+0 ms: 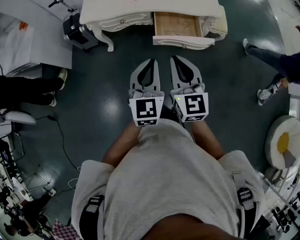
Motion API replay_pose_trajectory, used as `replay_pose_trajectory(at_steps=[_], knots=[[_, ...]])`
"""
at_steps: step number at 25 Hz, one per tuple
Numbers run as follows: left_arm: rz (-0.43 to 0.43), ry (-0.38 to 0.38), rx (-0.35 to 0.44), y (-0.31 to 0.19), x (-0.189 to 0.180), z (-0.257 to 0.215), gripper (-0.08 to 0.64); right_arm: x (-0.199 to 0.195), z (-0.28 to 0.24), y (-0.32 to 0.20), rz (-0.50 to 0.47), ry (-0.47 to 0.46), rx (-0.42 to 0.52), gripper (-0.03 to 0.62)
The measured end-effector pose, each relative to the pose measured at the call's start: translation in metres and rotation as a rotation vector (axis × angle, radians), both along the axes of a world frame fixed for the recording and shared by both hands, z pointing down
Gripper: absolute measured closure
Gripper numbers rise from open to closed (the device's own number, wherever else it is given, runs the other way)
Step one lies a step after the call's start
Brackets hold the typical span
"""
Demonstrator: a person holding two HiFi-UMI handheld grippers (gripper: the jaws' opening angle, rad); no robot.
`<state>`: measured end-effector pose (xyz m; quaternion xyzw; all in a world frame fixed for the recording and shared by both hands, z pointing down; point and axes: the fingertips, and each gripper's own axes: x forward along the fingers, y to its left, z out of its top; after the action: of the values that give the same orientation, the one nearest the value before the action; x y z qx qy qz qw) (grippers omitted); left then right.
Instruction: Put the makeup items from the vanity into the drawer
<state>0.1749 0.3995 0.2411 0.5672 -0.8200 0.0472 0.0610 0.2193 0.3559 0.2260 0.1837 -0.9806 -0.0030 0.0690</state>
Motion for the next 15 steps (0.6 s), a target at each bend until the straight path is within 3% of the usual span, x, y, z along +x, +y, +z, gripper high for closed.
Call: replay_pose_trajectory(at_steps=[15], knots=[[0.047, 0.029, 0.031, 0.033, -0.074, 0.005, 0.554, -0.064, 0.003, 0.030, 0.061, 0.017, 0.018, 0.577]])
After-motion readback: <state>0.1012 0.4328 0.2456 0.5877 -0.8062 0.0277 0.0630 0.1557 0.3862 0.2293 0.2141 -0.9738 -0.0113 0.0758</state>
